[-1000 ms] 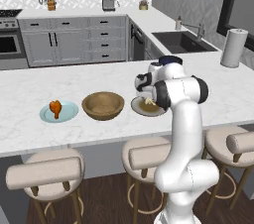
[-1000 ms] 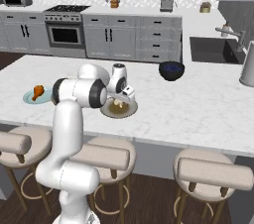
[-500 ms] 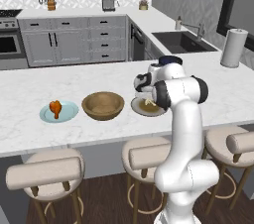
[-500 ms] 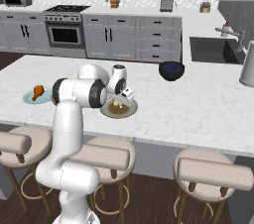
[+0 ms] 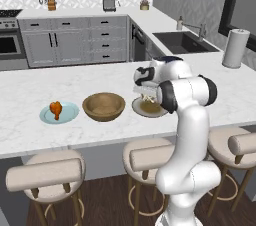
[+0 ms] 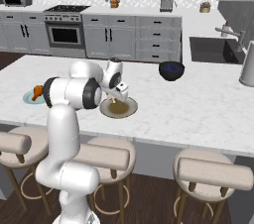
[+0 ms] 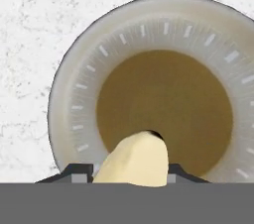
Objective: Pick the chicken drumstick and mushroom from their plates and place them in the bowl. Then put the bowl in the fridge.
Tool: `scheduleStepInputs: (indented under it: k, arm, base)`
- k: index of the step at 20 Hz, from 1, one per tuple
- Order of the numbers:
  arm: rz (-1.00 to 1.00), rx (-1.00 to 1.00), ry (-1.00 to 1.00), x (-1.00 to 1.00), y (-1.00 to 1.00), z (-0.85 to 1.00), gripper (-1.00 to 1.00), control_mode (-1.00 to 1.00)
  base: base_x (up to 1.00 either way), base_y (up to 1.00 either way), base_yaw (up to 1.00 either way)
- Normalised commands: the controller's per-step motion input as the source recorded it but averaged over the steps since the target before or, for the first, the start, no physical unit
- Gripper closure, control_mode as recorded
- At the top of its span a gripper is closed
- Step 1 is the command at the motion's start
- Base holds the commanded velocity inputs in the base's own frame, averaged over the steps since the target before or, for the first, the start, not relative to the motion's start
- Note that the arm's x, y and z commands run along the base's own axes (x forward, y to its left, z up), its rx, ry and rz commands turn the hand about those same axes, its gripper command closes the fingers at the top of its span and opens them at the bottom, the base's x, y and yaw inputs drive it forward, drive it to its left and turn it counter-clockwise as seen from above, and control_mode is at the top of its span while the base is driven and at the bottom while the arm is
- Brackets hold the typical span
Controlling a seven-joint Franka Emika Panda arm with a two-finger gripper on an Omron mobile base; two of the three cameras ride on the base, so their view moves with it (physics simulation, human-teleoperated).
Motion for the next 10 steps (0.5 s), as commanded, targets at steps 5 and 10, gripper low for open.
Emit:
scheduleStepInputs:
  k: [5,10]
  arm:
    - [0.00,0.03,-0.09,-0.23,1.00,0.39,1.00,-1.00]
    - [0.00,0.00,-0.02,0.07,0.99,0.35,1.00,-1.00]
  base:
    - [0.00,0.00,0.00]
    - [0.00,0.00,0.00]
